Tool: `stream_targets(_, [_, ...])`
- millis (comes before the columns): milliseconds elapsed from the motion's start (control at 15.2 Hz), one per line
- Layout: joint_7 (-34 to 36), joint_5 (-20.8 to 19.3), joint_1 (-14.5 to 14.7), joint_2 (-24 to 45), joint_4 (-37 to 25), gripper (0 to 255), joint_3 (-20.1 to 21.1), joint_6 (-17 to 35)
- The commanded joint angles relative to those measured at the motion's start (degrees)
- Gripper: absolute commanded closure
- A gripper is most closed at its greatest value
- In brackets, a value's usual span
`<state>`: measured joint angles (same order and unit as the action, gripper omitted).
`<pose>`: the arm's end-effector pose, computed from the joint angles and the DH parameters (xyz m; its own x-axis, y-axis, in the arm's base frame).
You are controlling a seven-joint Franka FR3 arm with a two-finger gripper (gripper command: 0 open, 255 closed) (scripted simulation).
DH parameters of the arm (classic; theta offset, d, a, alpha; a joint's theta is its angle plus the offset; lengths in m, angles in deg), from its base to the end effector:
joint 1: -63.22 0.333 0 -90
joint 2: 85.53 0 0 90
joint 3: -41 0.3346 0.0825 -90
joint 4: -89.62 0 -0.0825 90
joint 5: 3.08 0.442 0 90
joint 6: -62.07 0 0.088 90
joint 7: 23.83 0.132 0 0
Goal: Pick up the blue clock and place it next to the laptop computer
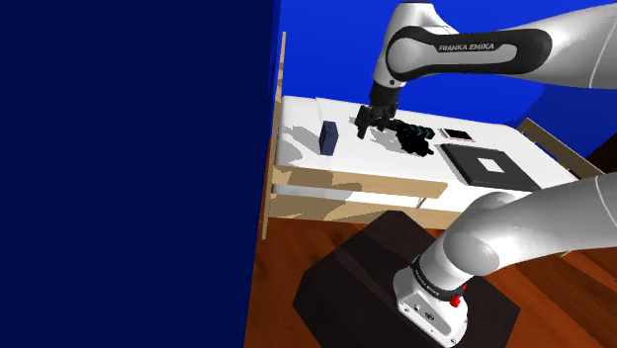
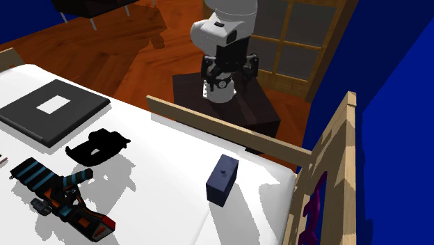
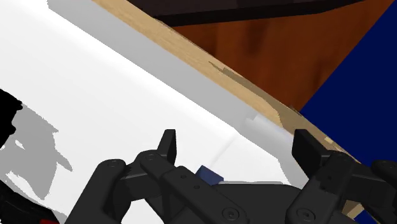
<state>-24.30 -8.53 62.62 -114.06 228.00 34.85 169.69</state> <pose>0.4356 -0.0617 0.4573 0.9970 -0.0656 -0.0414 -0.0641 -0.9972 0.0379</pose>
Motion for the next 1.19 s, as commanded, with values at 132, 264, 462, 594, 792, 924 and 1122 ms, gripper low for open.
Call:
stream_targets(132, [-0.34,1.01,0.07,8.79,-3.46,0,-1.19,6.06])
stream_targets(264, [-0.65,1.76,0.12,13.22,-5.49,0,-1.74,8.74])
stream_targets(462, [-1.30,3.17,0.15,19.91,-9.10,0,-2.46,12.22])
stream_targets(594, [-1.85,4.31,0.11,24.38,-11.88,0,-2.86,14.15])
stream_targets(792, [-2.77,6.23,-0.14,31.10,-16.59,0,-3.24,16.47])
stream_targets(924, [-3.03,6.74,-0.25,32.86,-17.28,0,-3.25,17.60])
stream_targets(1122, [-3.22,7.01,-0.28,34.02,-16.24,0,-3.22,19.78])
